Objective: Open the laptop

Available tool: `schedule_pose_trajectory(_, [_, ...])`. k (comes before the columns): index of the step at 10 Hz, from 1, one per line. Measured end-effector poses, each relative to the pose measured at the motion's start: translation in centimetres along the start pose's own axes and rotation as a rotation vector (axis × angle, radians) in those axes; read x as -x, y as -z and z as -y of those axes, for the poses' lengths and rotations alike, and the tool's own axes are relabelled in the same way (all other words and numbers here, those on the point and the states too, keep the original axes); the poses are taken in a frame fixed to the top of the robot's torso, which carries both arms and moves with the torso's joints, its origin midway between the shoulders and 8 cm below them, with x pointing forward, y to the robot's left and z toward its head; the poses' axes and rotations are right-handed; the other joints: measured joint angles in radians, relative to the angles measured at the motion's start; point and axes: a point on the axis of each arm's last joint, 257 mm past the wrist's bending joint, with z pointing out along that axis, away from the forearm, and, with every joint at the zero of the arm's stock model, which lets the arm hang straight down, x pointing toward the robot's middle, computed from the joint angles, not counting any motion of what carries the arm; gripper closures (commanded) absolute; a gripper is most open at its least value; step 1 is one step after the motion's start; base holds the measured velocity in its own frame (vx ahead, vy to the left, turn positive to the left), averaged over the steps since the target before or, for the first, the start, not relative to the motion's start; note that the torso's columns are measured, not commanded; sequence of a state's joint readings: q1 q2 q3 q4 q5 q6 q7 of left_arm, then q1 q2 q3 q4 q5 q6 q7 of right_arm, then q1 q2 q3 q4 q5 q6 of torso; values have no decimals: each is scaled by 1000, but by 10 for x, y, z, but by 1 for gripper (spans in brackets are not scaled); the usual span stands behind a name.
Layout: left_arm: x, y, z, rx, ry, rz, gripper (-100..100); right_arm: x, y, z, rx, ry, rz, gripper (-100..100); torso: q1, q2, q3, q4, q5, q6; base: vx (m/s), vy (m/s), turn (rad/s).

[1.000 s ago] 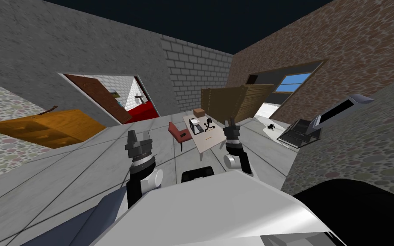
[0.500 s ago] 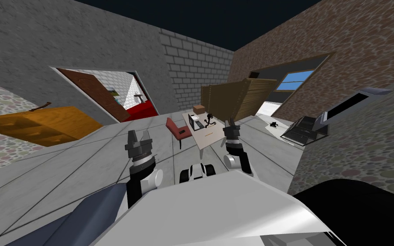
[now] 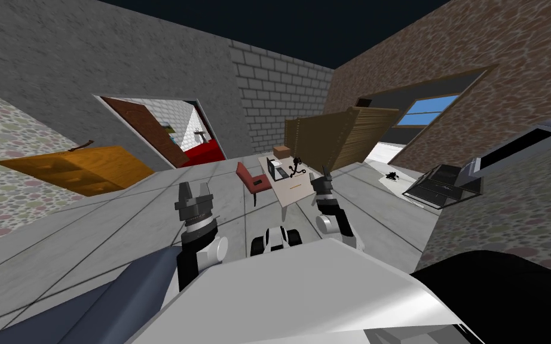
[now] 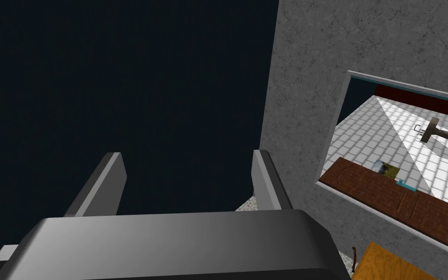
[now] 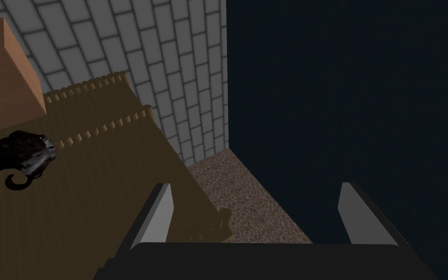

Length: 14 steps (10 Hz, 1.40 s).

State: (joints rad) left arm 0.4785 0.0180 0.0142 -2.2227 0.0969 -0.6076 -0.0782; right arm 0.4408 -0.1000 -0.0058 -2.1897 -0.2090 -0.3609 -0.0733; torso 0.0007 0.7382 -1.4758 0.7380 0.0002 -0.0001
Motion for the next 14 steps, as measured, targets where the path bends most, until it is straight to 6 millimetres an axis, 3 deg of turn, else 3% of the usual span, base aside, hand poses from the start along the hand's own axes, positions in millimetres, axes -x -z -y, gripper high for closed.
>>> schedule_pose_trajectory(4, [0, 0, 0, 0, 0, 0, 0, 22, -3, 41, -105, -91, 34, -100, 0, 0, 0, 0, 0, 0, -19, 42, 91])
schedule_pose_trajectory(6, [0, 0, 0, 0, 0, 0, 0, 43, -3, 64, -152, -137, 62, -100, -1, -1, 0, 0, 0, 0, -10, 40, 73])
schedule_pose_trajectory(14, [0, 0, 0, 0, 0, 0, 0, 98, 0, 131, -306, -348, 203, -100, -1, 0, 0, 0, 0, 0, -13, 41, 92])
